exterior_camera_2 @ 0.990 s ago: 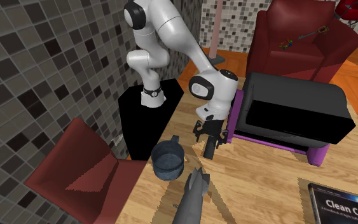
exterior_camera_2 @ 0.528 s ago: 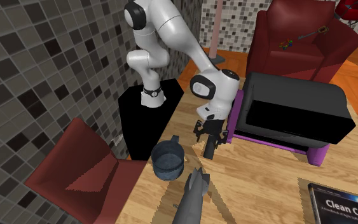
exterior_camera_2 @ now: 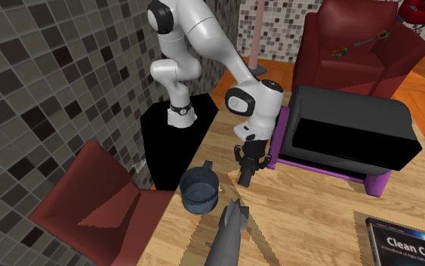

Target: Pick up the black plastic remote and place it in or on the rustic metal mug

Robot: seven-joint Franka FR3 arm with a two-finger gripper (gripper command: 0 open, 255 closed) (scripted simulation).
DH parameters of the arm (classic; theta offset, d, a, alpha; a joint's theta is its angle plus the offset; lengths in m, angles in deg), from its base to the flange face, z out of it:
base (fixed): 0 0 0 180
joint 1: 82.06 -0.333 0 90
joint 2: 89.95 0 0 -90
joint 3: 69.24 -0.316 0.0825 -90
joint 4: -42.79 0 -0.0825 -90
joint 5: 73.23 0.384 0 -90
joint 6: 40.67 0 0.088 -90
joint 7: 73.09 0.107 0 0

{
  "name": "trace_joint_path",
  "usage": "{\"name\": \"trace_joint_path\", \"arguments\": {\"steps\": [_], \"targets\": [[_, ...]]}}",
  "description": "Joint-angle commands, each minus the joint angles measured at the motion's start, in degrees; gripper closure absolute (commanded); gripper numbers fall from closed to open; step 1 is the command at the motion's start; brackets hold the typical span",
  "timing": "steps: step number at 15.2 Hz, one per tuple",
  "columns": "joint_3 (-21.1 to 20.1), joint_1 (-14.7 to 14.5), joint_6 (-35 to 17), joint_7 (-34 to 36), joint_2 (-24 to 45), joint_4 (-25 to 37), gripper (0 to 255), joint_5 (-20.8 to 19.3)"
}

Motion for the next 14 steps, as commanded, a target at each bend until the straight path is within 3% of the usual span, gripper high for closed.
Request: {"name": "trace_joint_path", "arguments": {"steps": [1,14], "targets": [[-0.98,-0.24,0.34,-1.13,-0.79,0.55,255,1.13],[-2.68,1.02,7.85,-7.03,-6.95,3.95,255,7.99]]}}
